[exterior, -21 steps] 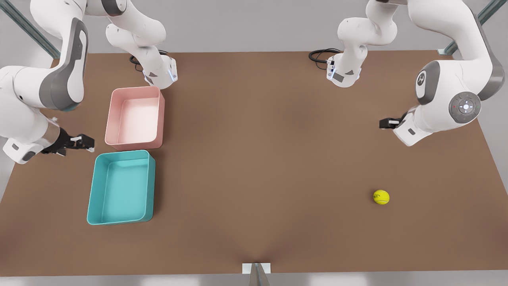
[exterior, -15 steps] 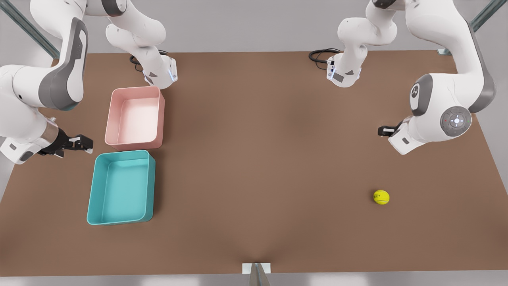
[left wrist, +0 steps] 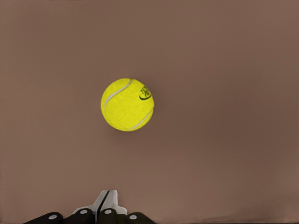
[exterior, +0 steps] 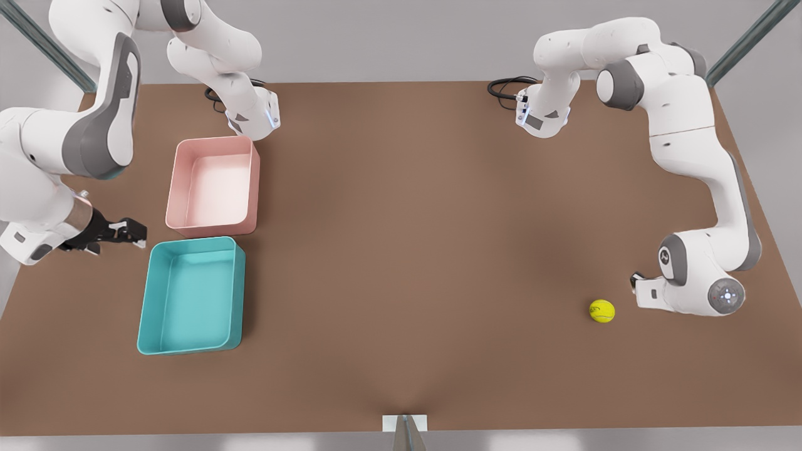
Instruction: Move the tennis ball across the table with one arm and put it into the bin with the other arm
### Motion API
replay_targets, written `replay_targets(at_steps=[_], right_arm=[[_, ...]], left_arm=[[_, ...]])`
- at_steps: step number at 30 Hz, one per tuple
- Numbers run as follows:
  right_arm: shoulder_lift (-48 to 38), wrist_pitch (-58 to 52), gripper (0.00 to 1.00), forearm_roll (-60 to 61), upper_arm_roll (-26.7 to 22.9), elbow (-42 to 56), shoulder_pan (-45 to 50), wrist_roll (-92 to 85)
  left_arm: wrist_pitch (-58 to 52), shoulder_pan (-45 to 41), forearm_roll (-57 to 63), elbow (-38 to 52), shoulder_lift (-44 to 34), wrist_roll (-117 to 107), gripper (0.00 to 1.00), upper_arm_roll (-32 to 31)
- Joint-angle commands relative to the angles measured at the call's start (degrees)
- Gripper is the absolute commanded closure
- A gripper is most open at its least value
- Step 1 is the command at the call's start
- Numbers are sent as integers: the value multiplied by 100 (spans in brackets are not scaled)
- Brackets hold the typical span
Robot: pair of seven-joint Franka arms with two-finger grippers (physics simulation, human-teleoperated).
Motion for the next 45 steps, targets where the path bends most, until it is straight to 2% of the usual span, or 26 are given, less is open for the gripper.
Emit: replay_targets(at_steps=[1, 6, 22, 25, 27, 30, 31, 32, 33, 34, 35, 36, 38, 40, 43, 45], right_arm=[[-88, -99, 0, -9, 2, -9, 34, -52], [-70, -55, 0, -36, 2, -62, 105, -52], [-35, -81, 0, -36, 2, -115, 175, -52], [-35, -81, 0, -45, 2, -141, 184, -52], [-35, -73, 0, -45, 2, -141, 184, -52], [-9, -73, 0, -45, 2, -141, 184, -52], [-9, -73, 0, -45, 2, -141, 219, -52], [-9, -73, 0, -45, 2, -141, 237, -43], [0, -73, 0, -45, 2, -133, 237, -43], [53, -73, 0, -45, 2, -106, 263, -35], [88, -73, 0, -45, 2, -80, 333, -8], [193, -73, 0, -36, 2, -54, 351, -17], [316, -73, 0, -62, 2, 17, 702, 9], [676, -46, 0, -27, 2, 201, 957, 27], [1107, 463, 0, 131, 2, 245, 1212, 97], [1485, 841, 0, 491, 10, 254, 1221, 896]], left_arm=[[1067, 35, 139, 8, 195, 7676, 79, 6], [1990, 71, 148, -36, 537, 6499, 79, -12], [1841, -114, 192, -502, 494, 4645, 79, -21], [1208, -1001, -27, -590, 450, 2344, 79, -170], [1533, -1371, -248, -573, 406, -1286, 79, -820], [1472, -1353, -221, -555, 336, -1561, 79, -882], [1157, -1318, -204, -511, 318, -1561, 79, -873], [105, -1300, -37, -240, 161, -1797, 79, -803], [-750, -1292, 192, -370, -340, -2335, 0, -610], [-1076, -1318, -88, -634, -1069, -3525, 0, -179], [-2060, -1441, -431, -625, -2071, -6280, 0, -126], [-2623, -1546, -871, -582, -2705, -6483, 0, 330], [-4083, -1441, -828, 719, -2301, -6439, 0, 375], [-4057, -1423, -916, 623, -2371, -6535, 0, 392], [-3345, -1318, -538, 579, -2371, -6527, 0, 313], [-3300, -1073, -397, 579, -2371, -6028, 0, 313]])
